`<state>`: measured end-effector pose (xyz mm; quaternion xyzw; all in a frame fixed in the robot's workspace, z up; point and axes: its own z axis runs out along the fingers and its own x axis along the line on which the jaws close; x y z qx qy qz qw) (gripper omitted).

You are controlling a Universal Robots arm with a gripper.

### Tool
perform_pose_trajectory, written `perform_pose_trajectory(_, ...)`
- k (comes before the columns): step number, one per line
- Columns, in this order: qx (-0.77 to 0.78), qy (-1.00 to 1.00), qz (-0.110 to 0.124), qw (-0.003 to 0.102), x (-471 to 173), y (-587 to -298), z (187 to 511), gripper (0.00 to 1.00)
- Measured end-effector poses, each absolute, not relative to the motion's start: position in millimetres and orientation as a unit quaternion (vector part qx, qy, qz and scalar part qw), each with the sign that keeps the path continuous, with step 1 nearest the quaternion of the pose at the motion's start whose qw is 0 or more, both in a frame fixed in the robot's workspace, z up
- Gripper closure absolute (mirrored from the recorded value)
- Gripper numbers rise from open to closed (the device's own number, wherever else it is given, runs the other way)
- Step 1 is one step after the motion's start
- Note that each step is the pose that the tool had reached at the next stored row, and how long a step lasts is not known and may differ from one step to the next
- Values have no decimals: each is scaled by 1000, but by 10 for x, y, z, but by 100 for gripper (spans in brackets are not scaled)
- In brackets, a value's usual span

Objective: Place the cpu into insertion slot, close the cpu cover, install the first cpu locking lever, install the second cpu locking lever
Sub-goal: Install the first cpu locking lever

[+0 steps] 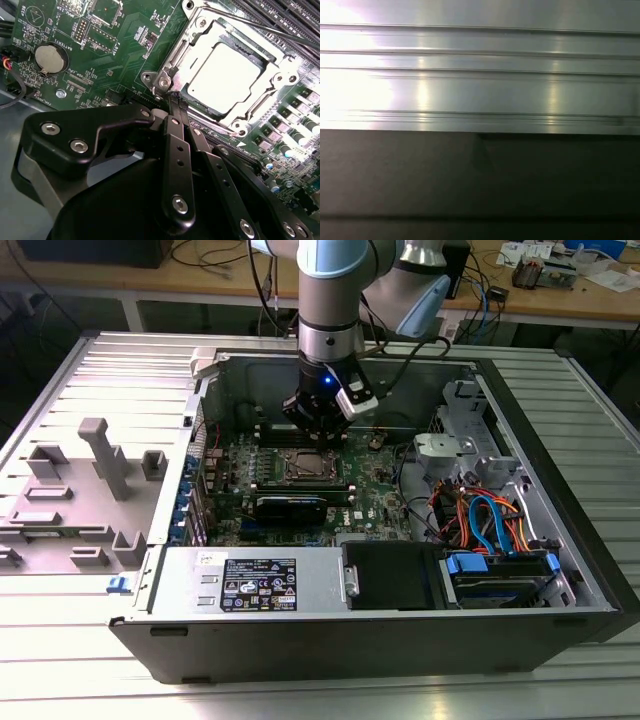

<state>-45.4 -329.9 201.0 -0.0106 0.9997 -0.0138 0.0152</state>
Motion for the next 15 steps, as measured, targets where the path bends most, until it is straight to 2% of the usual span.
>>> perform_pose_trajectory(15, -11, 1000, -10, 15, -454, -3321, 2091, 89)
